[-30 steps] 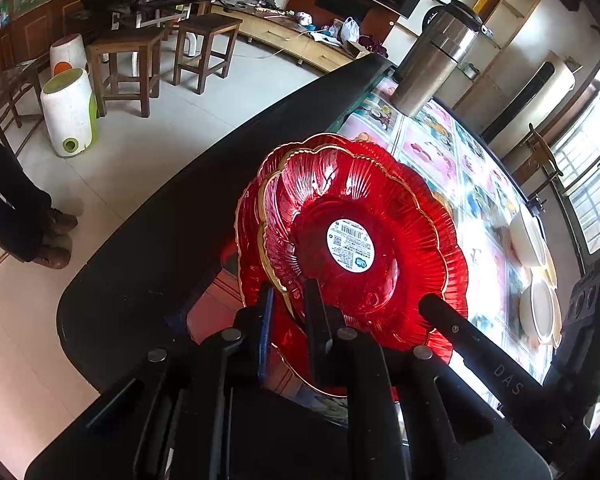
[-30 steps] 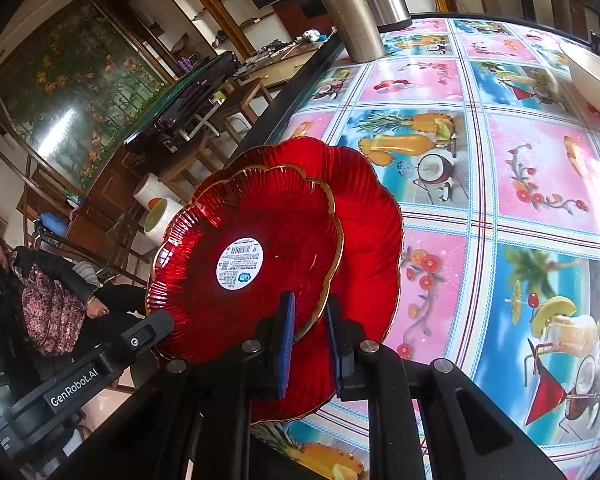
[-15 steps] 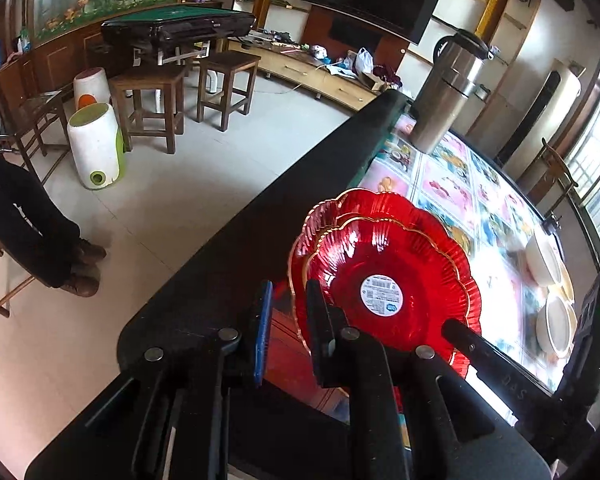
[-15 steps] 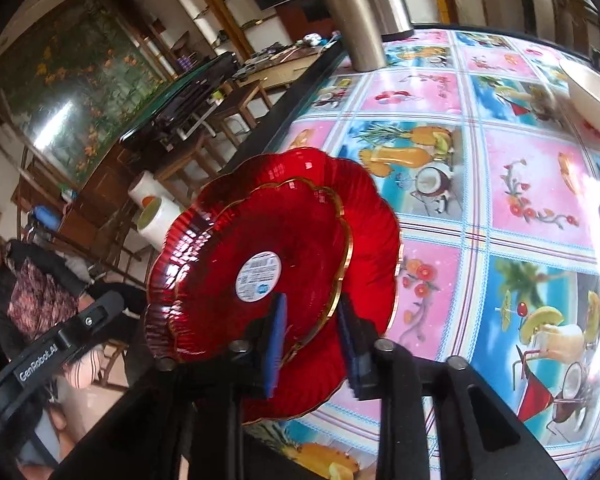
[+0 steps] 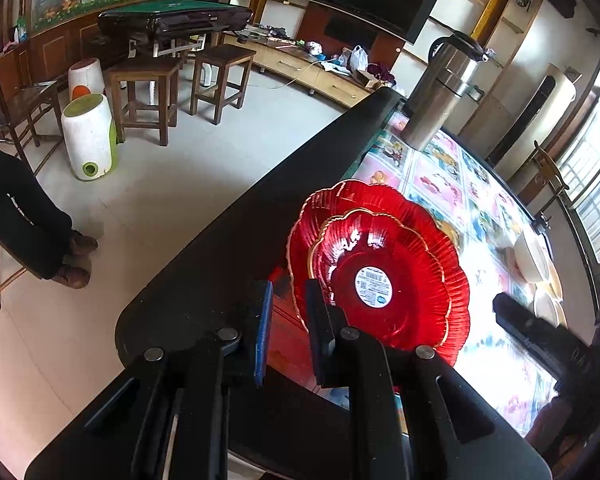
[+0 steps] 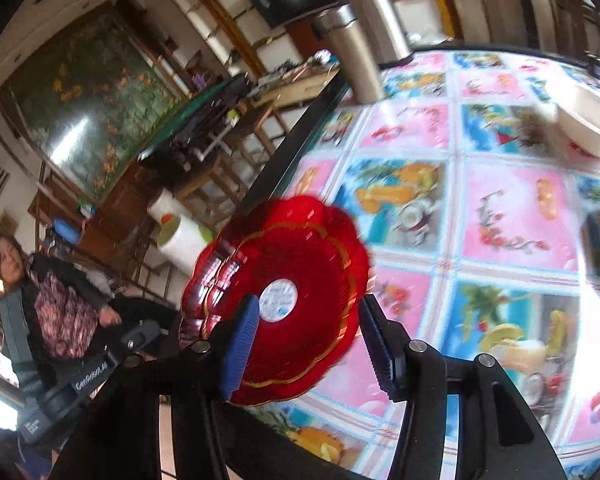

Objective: Organize plates and bowls

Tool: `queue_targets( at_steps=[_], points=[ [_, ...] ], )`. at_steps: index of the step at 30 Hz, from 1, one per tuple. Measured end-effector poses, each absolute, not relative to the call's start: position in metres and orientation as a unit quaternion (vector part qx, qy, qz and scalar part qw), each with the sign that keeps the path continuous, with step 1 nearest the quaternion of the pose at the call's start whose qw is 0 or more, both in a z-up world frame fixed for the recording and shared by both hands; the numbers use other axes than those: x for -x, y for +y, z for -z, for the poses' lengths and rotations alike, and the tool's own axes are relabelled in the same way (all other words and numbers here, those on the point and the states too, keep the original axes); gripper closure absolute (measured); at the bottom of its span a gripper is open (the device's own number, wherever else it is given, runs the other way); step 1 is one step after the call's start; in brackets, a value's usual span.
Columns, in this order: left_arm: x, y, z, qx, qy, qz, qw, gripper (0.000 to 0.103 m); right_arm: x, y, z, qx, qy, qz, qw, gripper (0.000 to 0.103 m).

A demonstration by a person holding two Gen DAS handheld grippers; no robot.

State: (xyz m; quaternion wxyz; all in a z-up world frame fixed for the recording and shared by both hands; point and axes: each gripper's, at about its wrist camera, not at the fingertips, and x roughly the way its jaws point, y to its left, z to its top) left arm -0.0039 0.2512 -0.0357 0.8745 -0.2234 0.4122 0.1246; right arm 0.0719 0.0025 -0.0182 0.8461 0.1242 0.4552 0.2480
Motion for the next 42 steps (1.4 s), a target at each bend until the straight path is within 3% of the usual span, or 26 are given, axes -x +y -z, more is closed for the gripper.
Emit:
queue_targets(
  at_steps=[5,7,9,12,17,19,27,42],
  points=[
    [0.006,0.237,0.029,0.213,0.408,-0.108,0.881,0.086,-0.076,-0.048,0.011,-0.161,0.438,-0.212,0.859,0.042],
    [0.008,0.227,0.025,0.207,0.405,-0.099,0.885,0.067,-0.076,-0.074,0.013,-0.176,0.433,-0.193,0.863,0.042],
    [0.011,0.214,0.020,0.201,0.396,-0.086,0.892,0.055,-0.074,-0.099,0.016,-0.185,0.426,-0.177,0.868,0.042],
    [0.012,0.186,0.012,0.184,0.389,-0.056,0.901,0.049,-0.066,-0.141,0.028,-0.191,0.418,-0.144,0.876,0.037],
    [0.006,0.131,0.011,0.135,0.404,0.001,0.905,0.047,-0.056,-0.208,0.057,-0.230,0.429,-0.101,0.868,0.036],
    [0.000,0.103,0.015,0.111,0.418,0.029,0.901,0.042,-0.054,-0.233,0.066,-0.252,0.432,-0.088,0.861,0.036],
    [-0.019,0.021,0.030,0.055,0.463,0.095,0.880,0.041,-0.054,-0.302,0.076,-0.291,0.416,-0.044,0.861,0.036],
    [-0.063,-0.047,0.058,0.012,0.529,0.127,0.839,0.041,-0.072,-0.345,0.088,-0.337,0.376,-0.056,0.862,0.036]
  ],
)
